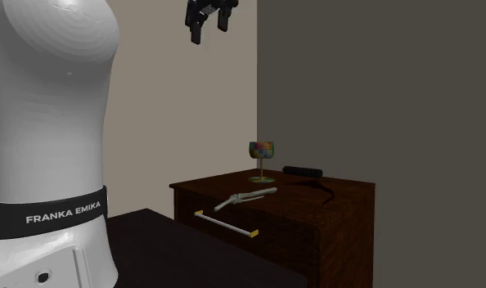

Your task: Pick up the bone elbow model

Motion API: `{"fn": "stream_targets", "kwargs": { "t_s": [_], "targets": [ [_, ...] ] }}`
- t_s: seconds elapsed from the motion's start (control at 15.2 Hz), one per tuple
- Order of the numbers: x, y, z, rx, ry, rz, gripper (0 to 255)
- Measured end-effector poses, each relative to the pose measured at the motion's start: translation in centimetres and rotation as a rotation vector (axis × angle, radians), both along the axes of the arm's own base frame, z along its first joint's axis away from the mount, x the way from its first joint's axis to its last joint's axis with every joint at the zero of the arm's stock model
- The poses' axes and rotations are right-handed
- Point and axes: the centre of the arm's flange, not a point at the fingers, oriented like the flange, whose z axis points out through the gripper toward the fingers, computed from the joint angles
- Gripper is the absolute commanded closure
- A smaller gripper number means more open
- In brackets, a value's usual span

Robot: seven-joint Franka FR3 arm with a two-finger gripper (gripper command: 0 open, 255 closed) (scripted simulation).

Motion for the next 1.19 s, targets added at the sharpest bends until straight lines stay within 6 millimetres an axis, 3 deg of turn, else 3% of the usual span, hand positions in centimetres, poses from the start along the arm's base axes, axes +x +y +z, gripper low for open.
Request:
{"fn": "stream_targets", "kwargs": {
  "t_s": [0.26, 1.19],
  "targets": [
    [1.4, 0.7, -2.1, -0.001, 0.005, -0.007, 0],
    [11.8, 5.9, -16.6, -0.009, 0.03, -0.058, 0]
  ]
}}
